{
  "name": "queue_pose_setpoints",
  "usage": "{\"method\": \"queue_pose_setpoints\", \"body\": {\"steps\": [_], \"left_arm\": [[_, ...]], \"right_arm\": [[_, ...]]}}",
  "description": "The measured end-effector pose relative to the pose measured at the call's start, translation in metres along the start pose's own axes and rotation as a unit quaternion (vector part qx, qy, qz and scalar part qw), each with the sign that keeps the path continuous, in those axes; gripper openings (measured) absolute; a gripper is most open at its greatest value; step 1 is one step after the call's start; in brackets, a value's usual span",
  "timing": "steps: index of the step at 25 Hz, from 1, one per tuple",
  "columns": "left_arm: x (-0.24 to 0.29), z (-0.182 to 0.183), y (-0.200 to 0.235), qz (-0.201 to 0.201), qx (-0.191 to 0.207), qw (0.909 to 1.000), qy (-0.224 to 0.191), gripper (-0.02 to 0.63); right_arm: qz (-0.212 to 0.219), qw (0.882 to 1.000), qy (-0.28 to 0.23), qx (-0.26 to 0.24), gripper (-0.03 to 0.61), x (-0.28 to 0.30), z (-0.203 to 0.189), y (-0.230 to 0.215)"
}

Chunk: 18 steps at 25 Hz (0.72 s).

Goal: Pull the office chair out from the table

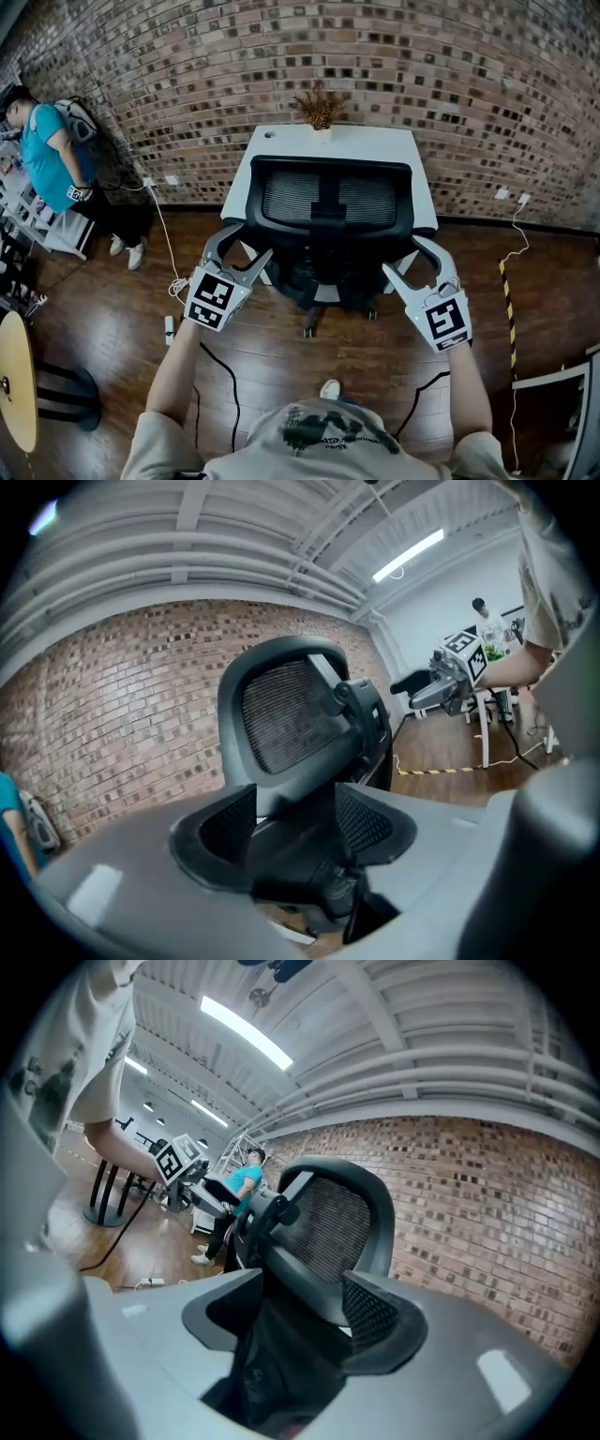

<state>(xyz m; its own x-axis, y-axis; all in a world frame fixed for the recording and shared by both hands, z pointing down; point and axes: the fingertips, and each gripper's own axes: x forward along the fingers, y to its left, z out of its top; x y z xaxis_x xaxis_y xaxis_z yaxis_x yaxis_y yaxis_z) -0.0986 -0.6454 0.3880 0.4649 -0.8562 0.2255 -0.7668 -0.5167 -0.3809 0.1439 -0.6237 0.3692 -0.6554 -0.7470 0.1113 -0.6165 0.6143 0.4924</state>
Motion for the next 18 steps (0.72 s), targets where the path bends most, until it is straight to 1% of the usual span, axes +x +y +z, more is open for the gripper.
{"method": "queue_pose_setpoints", "body": {"steps": [2, 4, 8, 11, 13, 16, 18], "left_arm": [[0.002, -0.01, 0.016, 0.007, 0.02, 0.9997, 0.015, 0.289], [0.006, -0.019, 0.028, 0.006, 0.034, 0.9989, 0.031, 0.304], [0.02, -0.041, 0.043, -0.01, 0.058, 0.9959, 0.068, 0.334], [0.03, -0.057, 0.045, -0.031, 0.08, 0.9911, 0.102, 0.345], [0.032, -0.066, 0.046, -0.045, 0.093, 0.9874, 0.119, 0.353], [0.038, -0.072, 0.047, -0.063, 0.118, 0.9817, 0.136, 0.354], [0.045, -0.075, 0.045, -0.073, 0.134, 0.9777, 0.144, 0.354]], "right_arm": [[0.008, 1.0, 0.015, -0.021, 0.277, 0.006, -0.008, -0.006], [0.017, 0.999, 0.03, -0.04, 0.306, 0.011, -0.016, -0.013], [0.029, 0.997, 0.055, -0.054, 0.325, 0.02, -0.034, -0.025], [0.039, 0.994, 0.079, -0.07, 0.342, 0.024, -0.043, -0.031], [0.051, 0.992, 0.086, -0.073, 0.352, 0.03, -0.051, -0.033], [0.076, 0.988, 0.106, -0.086, 0.38, 0.04, -0.067, -0.033], [0.09, 0.983, 0.128, -0.1, 0.385, 0.046, -0.08, -0.035]]}}
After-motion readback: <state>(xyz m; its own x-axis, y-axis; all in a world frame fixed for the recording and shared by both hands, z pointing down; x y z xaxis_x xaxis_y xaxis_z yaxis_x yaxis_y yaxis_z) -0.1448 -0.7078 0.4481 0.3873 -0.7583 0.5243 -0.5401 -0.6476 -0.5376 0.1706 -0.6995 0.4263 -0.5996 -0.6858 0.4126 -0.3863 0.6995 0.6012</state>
